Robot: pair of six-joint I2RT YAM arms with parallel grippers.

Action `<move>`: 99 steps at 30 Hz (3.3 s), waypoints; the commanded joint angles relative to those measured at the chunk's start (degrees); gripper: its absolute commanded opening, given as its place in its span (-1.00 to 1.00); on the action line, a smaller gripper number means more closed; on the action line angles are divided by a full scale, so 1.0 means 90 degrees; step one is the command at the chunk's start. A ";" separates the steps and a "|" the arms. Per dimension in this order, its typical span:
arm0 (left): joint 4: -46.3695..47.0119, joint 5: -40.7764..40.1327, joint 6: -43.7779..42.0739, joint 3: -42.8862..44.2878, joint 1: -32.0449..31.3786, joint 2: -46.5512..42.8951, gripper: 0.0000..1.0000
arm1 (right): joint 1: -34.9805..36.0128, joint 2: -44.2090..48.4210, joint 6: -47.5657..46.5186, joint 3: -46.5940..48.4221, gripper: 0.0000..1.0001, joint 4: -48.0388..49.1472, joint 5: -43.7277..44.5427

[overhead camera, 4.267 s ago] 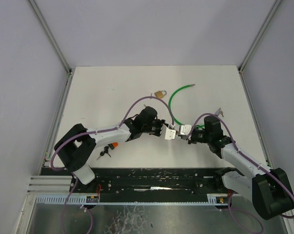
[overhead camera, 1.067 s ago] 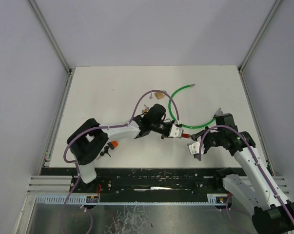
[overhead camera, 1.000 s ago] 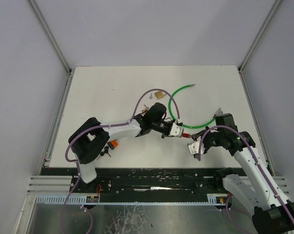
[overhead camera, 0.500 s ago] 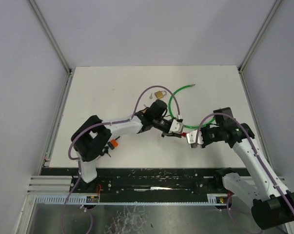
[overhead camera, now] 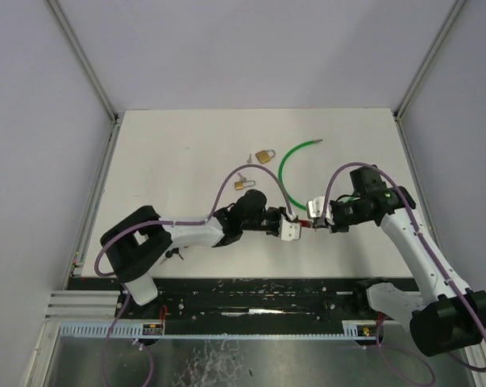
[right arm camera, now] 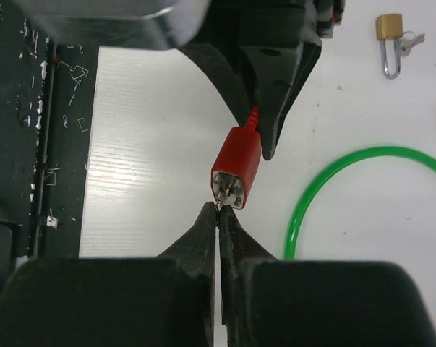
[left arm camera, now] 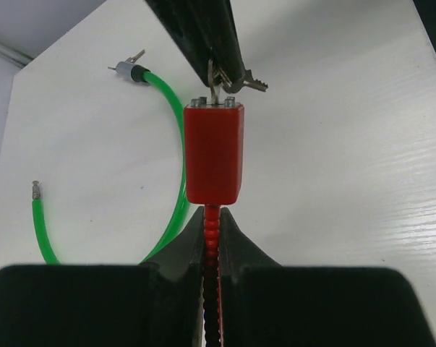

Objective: Lock with the key
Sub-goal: Lock the lock, then place the lock at the center of the board.

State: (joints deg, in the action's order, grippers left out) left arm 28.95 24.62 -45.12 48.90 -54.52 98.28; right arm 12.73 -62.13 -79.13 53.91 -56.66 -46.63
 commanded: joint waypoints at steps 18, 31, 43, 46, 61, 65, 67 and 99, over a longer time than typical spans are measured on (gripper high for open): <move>-0.0945 0.0214 -0.0250 0.0557 0.0295 0.0223 -0.99 | 0.1090 0.1212 -0.0183 0.0360 -1.00 0.0071 0.2753; -0.0231 0.2168 0.0402 0.0000 0.0859 -0.0313 -0.99 | 0.0820 0.1436 0.0199 0.0612 -1.00 -0.0398 0.1847; -0.0839 0.2731 0.1225 0.0712 0.1149 0.0049 -1.00 | 0.0686 0.1549 0.1282 0.0316 -1.00 0.0474 0.1393; 0.1026 0.1349 0.3058 0.0016 0.1348 -0.0343 -0.99 | 0.0302 0.1668 0.2729 -0.0250 -1.00 0.1652 0.0609; 0.1766 -0.1304 0.8395 -0.0146 0.3533 -0.0149 -1.00 | -0.0996 0.1159 0.7692 -0.2005 -1.00 0.6465 -0.1206; 0.1619 -0.1280 0.9618 -0.0088 0.4294 0.0282 -1.00 | -0.0997 0.0846 0.7801 -0.1977 -1.00 0.6537 -0.1353; 0.1411 -0.1355 1.0077 -0.0068 0.4565 0.0441 -1.00 | -0.1000 0.0810 0.7774 -0.1984 -1.00 0.6474 -0.1289; 0.2199 -0.2878 1.0356 -0.2074 0.5305 -0.1368 0.43 | -0.1013 0.1130 0.7892 -0.2336 -1.00 0.6345 -0.1231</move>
State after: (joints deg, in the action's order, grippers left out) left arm 25.69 -3.27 53.23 37.08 -7.05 90.08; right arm 3.95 -52.66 -9.34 32.88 -1.37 -56.18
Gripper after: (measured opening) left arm 0.637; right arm 0.018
